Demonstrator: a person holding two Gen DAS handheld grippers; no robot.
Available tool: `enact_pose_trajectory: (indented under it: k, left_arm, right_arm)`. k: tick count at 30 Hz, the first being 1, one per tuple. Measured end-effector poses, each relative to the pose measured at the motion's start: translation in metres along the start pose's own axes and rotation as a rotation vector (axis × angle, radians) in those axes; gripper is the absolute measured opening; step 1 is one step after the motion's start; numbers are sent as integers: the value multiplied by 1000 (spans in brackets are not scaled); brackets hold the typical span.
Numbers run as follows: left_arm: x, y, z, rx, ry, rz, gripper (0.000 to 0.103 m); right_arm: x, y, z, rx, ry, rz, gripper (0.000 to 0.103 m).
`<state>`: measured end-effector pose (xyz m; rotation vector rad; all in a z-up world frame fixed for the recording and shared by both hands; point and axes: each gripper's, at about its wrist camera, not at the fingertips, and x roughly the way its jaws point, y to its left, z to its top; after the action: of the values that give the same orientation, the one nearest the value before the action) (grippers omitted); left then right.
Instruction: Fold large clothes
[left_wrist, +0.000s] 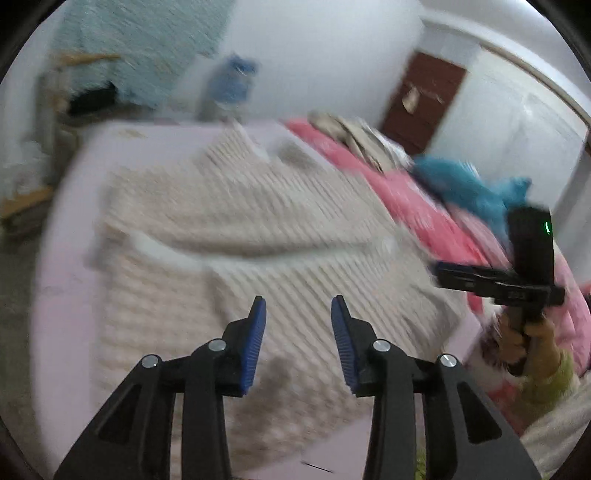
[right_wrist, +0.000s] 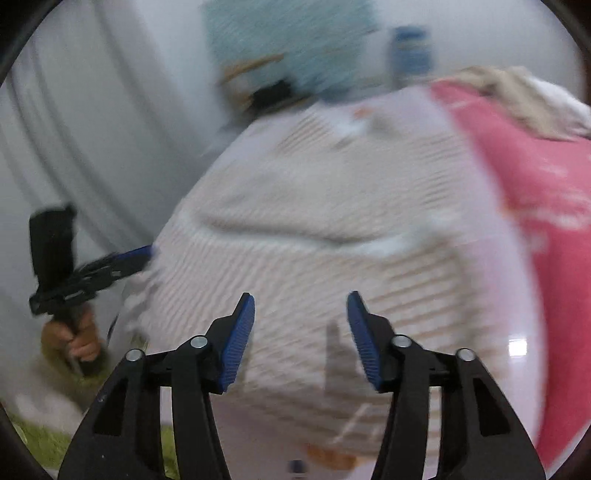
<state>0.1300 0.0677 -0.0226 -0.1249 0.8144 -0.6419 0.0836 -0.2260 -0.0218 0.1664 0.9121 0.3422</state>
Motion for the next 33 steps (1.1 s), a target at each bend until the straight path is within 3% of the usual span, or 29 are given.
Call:
enact_pose_trajectory:
  k: [2,4,8,13,17,19,23,28,31,33]
  left_arm:
    - [30,-8,-12,30,89,105,36]
    - [46,-4,-18,26,96,175,36]
    - [44,1,-10,-17,56,185,36]
    - [26,-17,-6,44,-8,115,36]
    - [29,-31,-8,78,-2,19,36]
    - [33,-43,-11,116,14,1,36]
    - [57,-57,-20,181,63,84,39]
    - [56,-47,-21,112,51,71,41]
    - [54,-44,-24,100,46,70,41]
    - [54,-43,-24,101,45,72,41]
  right_arm:
    - [36,11,-4,-34,97,-24,27]
    - [60,9,-5,-26,126,-49,28]
    - [62,5,3,5,93,-63,26]
    - [51,27,11,-61,67,-119,18]
    - [71,27,26,-64,65,-156,14]
    - [92,15,30,-18,70,-123,14]
    - [92,8,33,44,64,-91,12]
    - [44,11,24,46,1,-133,16]
    - [18,4,14,36,-21,-255,16]
    - [17,-10,4,60,10,-342,16]
